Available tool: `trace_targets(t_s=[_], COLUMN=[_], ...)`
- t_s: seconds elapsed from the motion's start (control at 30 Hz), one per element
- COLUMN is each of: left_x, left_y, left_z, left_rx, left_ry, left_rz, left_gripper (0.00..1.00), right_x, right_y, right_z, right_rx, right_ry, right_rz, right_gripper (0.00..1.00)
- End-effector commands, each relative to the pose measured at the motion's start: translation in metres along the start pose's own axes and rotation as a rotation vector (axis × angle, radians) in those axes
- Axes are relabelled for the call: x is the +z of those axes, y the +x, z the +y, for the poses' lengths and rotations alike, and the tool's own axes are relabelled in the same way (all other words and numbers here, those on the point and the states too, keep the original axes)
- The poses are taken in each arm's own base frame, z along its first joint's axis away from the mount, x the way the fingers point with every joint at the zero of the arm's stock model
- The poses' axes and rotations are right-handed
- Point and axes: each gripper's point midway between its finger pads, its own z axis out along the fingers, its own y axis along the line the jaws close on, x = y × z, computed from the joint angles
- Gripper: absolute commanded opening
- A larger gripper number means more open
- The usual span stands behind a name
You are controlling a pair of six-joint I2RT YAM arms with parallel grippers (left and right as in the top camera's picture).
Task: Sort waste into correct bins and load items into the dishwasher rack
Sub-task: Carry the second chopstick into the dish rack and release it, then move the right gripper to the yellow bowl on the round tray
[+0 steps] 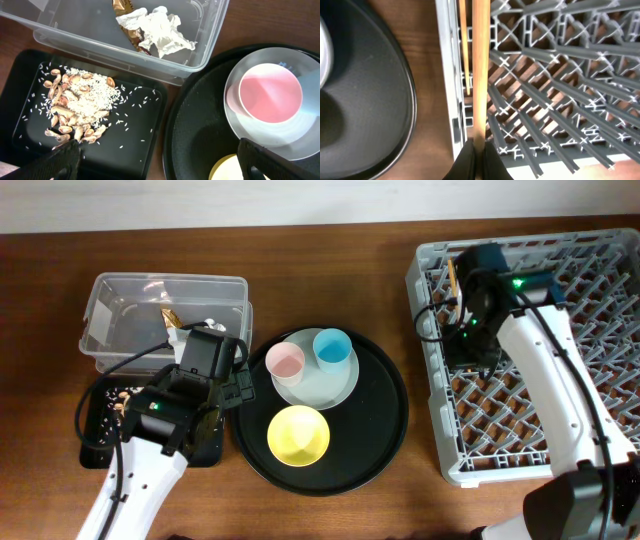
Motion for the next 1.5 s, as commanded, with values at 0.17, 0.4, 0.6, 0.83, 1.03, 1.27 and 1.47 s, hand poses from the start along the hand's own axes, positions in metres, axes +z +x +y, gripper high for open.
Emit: trace_targets(t_s=[0.17,0.4,0.6,0.83,1.03,1.27,1.47], left_x=[-0.005,-0.005,-0.005,-0.005,-0.005,-0.005,-0.005], left_y=[-0.007,-0.007,-0.007,-0.007,-0.007,-0.007,-0.007], left_z=[0.003,0.003,0.003,0.003,0.003,0.003,0.003], left_rx=[-0.007,-0.007,-0.007,-0.007,-0.007,-0.007,-0.007], left_ry=[-0.005,-0.005,-0.005,-0.005,-0.005,-0.005,-0.005], left_rz=[-0.026,-0.026,-0.026,-0.026,-0.026,-0.026,-0.026], left_gripper=[0.99,0.99,0.99,0.99,0.99,0.99,0.99], right_x=[0.023,0.023,0.022,0.013,0.0,-0.005,-0.013], right_y=[0.006,0.006,0.006,0.01,0.015,0.023,0.036], right_z=[0.003,0.003,0.012,0.058,0.088,0.116,0.165], right_rx=[-0.027,-0.026,-0.025,-0.025,-0.025,-0.117,-0.276], right_ry=[-0.006,-0.006,-0.058,-0.327,-0.514,-0.526,-0.547], right_rz=[0.026,0.024,0.025,0.048,0.072,0.076,0.05], right_gripper=[0.11,0.49,0.65,0.68,0.67,0.67,0.67])
